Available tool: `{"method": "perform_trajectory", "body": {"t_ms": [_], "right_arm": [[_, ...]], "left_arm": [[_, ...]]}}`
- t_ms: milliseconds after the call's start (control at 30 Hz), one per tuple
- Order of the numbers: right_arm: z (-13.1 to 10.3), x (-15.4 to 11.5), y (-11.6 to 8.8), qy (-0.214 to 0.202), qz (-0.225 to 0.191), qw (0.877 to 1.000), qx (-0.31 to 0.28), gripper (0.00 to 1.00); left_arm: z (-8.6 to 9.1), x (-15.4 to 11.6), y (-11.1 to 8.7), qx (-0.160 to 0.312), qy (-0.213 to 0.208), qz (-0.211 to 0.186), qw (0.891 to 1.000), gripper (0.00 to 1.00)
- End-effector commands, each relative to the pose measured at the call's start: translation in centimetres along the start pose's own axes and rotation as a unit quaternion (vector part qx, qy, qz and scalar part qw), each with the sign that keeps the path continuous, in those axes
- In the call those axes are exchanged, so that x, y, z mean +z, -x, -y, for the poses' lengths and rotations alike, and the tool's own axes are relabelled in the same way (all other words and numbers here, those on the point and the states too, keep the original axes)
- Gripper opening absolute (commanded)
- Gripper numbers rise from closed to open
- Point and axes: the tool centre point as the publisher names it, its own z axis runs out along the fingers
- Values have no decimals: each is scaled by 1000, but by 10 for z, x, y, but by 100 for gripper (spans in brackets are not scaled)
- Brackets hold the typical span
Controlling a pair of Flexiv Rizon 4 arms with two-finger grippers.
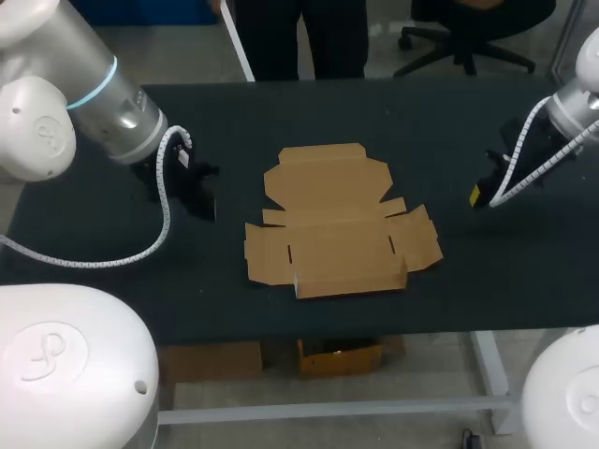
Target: Assemble the packaging by folding the flat box into shape, placing the metal phone stand inside, and closing the box properly
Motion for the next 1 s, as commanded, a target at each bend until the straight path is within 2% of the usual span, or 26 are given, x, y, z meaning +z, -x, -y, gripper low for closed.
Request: {"method": "perform_trajectory", "body": {"t_ms": [33, 267, 400, 733, 1000], "right_arm": [[-1, -1, 0, -3, -1, 1000, 0, 0], [-1, -1, 0, -3, -1, 1000, 0, 0], [-14, 6, 2, -14, 2, 1000, -17, 0], [-29, 18, -9, -16, 7, 998, -57, 0], [-30, 31, -15, -23, 13, 997, -73, 0]], "left_arm": [[0, 0, -1, 0, 1, 2, 1000, 0], [6, 4, -2, 8, -2, -3, 1000, 0], [13, 15, -3, 20, -9, -9, 1000, 0], [30, 25, -5, 54, -10, -14, 998, 0], [42, 33, -2, 69, -11, -16, 997, 0]]}}
